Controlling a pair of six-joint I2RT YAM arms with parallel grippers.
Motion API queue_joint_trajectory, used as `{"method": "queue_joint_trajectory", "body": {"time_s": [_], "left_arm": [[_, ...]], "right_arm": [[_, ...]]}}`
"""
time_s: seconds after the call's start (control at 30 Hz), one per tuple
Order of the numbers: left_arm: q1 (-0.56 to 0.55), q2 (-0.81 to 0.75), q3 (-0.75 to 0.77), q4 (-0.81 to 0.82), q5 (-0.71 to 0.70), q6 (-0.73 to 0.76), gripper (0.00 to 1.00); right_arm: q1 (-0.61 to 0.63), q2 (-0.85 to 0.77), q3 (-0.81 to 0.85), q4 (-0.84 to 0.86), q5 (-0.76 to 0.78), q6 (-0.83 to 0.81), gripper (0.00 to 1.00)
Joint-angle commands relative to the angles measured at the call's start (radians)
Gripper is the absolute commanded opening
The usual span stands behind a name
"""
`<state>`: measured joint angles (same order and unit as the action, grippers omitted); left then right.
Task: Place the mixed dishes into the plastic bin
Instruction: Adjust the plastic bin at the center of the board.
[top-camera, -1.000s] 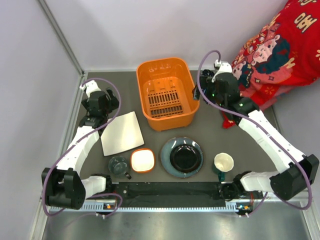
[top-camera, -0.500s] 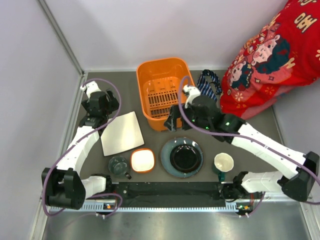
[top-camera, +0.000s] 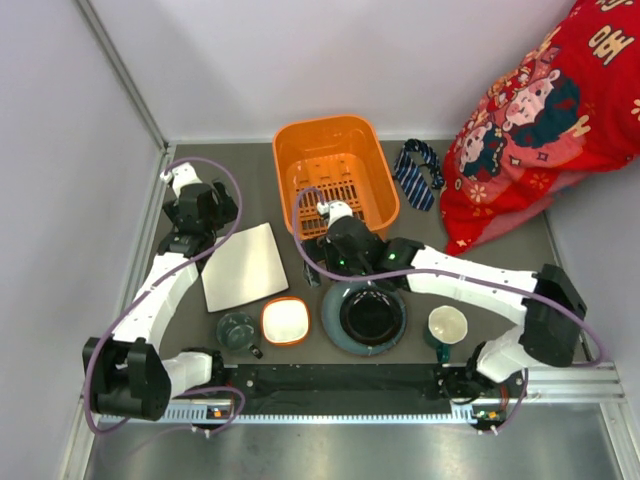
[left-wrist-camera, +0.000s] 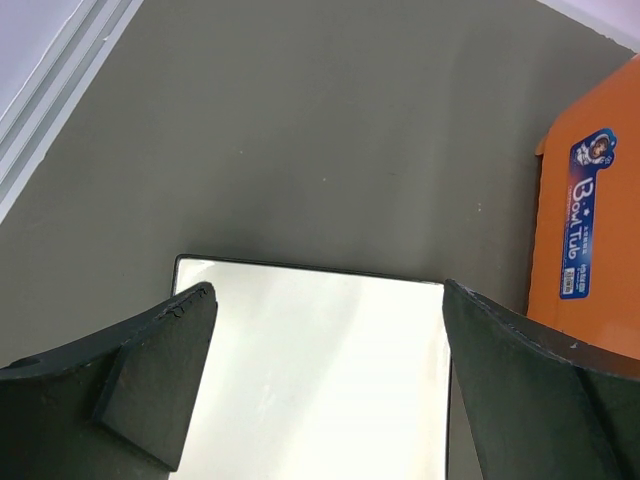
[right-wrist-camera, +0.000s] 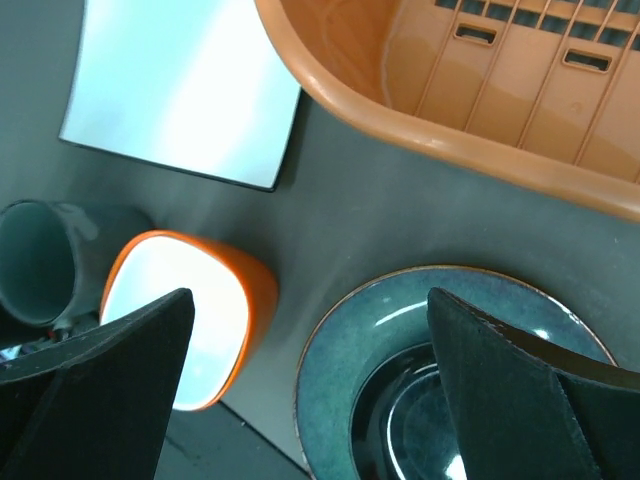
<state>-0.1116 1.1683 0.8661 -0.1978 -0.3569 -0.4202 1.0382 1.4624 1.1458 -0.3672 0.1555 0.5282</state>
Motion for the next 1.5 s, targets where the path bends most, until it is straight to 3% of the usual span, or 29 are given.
{"method": "queue_joint_trajectory", "body": {"time_s": [0.0, 0.33, 0.53, 0.9, 1.1, 1.47], "left_arm": [[0.000, -0.030, 0.042, 0.000, -0.007, 0.011, 0.99], [0.000, -0.042, 0.045, -0.015, -0.037, 0.029, 0.99], [0.001, -0.035, 0.053, -0.046, -0.066, 0.014, 0.99], [0.003, -0.027, 0.050, -0.069, -0.096, -0.005, 0.99], [0.003, -0.029, 0.051, -0.078, -0.105, -0.005, 0.99], [0.004, -0.018, 0.047, -0.081, -0.100, -0.006, 0.99]], "right_arm": [[0.013, 0.074, 0.097, 0.088, 0.000, -0.017, 0.98], [0.055, 0.318, 0.389, 0.077, -0.074, -0.059, 0.98], [0.074, 0.438, 0.483, 0.076, -0.076, -0.057, 0.98], [0.074, 0.567, 0.632, 0.030, 0.148, -0.198, 0.99], [0.051, 0.592, 0.658, -0.012, 0.202, -0.174, 0.99], [0.025, 0.523, 0.485, 0.016, 0.217, -0.088, 0.99]]}}
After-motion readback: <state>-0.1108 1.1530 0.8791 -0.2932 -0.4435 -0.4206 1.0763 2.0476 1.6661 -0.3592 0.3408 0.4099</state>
